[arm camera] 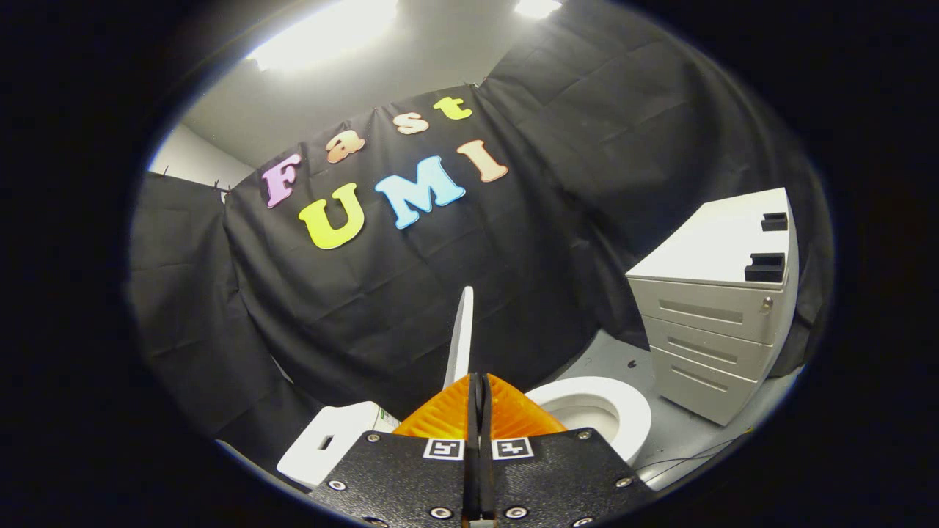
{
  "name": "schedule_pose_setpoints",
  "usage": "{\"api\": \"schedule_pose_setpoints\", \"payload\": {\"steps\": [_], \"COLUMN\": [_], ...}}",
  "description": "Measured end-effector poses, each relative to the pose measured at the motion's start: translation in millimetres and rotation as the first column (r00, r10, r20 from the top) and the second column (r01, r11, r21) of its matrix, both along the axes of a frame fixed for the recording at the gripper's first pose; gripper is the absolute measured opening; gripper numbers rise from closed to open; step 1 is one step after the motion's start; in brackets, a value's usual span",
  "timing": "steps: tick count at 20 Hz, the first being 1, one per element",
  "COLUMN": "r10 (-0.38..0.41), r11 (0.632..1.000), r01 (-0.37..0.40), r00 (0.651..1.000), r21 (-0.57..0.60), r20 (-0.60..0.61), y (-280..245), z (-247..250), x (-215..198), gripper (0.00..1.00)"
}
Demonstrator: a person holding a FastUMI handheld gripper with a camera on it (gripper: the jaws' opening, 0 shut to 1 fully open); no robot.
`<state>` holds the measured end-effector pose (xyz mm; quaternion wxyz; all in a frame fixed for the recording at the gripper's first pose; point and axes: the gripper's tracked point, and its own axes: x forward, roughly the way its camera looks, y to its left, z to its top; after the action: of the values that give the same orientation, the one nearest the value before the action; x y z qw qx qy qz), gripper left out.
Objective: Open the toilet lid.
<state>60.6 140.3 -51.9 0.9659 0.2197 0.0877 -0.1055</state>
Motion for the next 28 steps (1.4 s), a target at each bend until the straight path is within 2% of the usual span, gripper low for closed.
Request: {"api": "schedule_pose_setpoints", "payload": {"steps": [3, 9, 15, 23, 28], "r10": [0.019, 0.134, 0.203, 0.306, 0.399], "r11": [0.999, 0.983, 0.963, 0.929, 0.889], "r01": [-0.019, -0.126, -0.184, -0.273, -0.356], "r00": [1.000, 0.989, 0.976, 0.946, 0.911], "r21": [-0.026, -0.135, -0.197, -0.251, -0.288], "r20": [0.014, 0.055, 0.079, 0.104, 0.106], "y": [15, 80, 130, 199, 248], "z": [13, 48, 66, 76, 76], "x": [3, 11, 15, 19, 21], "gripper": [0.00, 0.00, 0.00, 0.00, 0.00]}}
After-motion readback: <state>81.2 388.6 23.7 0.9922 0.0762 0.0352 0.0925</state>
